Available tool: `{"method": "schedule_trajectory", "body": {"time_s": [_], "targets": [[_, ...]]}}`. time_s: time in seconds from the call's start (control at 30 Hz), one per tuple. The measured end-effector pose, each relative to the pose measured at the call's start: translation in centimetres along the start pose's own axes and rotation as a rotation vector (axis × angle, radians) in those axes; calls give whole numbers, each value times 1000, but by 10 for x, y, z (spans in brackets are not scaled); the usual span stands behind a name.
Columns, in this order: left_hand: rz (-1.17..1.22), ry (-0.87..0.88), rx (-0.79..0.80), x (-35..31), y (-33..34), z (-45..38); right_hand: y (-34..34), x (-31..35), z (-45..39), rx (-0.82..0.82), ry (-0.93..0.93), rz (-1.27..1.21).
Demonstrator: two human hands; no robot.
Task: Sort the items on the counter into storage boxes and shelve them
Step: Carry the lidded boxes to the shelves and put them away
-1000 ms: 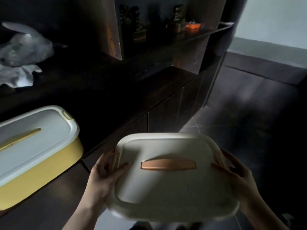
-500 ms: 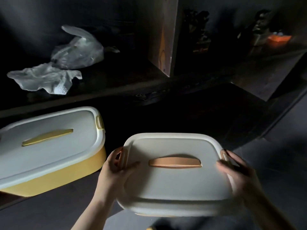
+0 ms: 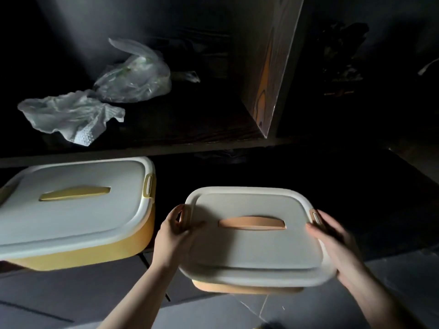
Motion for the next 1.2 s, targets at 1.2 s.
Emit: {"method": "schedule_trajectory", "body": {"time_s": [1.2], "targets": [[-932,213,-383,-51,53,-31,152,79,-57,57,-860,792]]}}
Point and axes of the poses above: each hand's wrist, its own z-axis away from the middle knuckle, its own y-axis out of the palm, x = y × z, the point moved 10 cm from there along -z, towards the middle knuckle, and after that the axes turned 3 degrees about z, right-handed, at the moved point
